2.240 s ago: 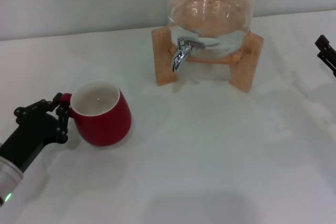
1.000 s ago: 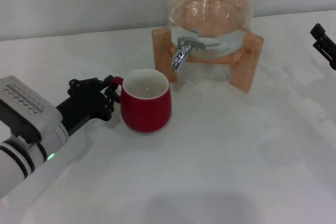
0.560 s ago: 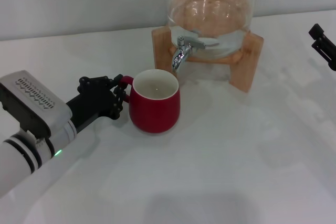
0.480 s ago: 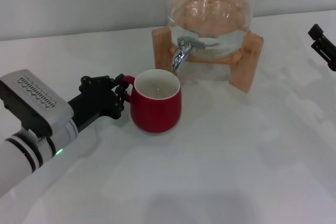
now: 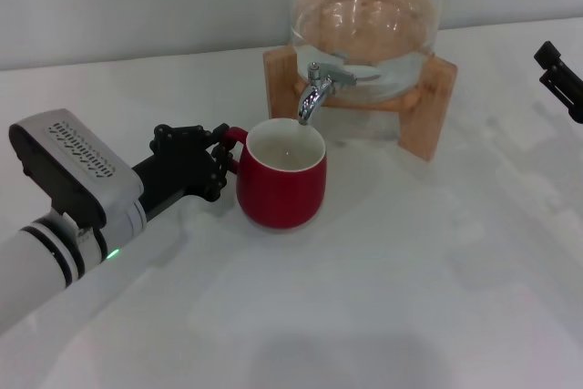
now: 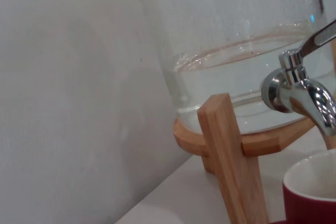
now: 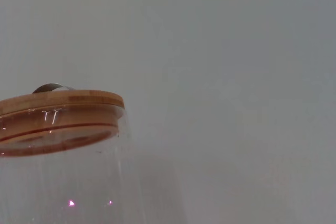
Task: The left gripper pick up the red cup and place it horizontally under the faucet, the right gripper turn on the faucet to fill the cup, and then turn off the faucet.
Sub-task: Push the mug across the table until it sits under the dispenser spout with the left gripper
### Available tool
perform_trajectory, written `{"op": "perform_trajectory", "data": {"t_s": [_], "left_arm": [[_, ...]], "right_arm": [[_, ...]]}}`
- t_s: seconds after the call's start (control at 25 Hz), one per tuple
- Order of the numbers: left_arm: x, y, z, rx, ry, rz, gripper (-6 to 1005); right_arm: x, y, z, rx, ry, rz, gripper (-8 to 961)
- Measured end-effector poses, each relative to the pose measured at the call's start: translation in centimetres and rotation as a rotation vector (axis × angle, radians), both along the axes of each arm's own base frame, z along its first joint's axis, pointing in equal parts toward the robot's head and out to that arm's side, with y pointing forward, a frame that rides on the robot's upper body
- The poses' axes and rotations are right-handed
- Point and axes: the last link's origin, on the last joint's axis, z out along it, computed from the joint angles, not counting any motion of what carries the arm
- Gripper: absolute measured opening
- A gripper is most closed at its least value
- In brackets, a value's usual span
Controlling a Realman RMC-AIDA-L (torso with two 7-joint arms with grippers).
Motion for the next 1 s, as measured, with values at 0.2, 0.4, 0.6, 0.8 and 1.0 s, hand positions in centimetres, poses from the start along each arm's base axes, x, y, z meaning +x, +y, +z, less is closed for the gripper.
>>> {"op": "perform_trajectory", "data": {"t_s": [0.2, 0.4, 0.6, 0.8, 1.0], "left_arm": [[0.27, 0.25, -0.08, -0.003, 0.011, -0.008, 91], [0.41, 0.43, -0.21, -0.005, 0.028, -0.012, 92], [0.32, 0.42, -0.22, -0.007, 0.038, -0.016, 92], [0.29, 0.44, -0.41, -0.014, 0.058, -0.018, 92], [0.35, 0.39, -0.55, -0.02, 0.068, -0.026, 92]], "right_arm": [[-0.16, -0.01, 0.07, 0.004, 0.003, 0.011, 870], [-0.21, 0.0, 0.08, 0.004, 0.005, 0.013, 870], [-0.22, 0.01, 0.08, 0.002, 0.011, 0.014, 869], [-0.35, 0.16, 0.1, 0.002, 0.012, 0.019, 868], [-0.41, 0.22, 0.1, 0.002, 0.012, 0.021, 868]]}}
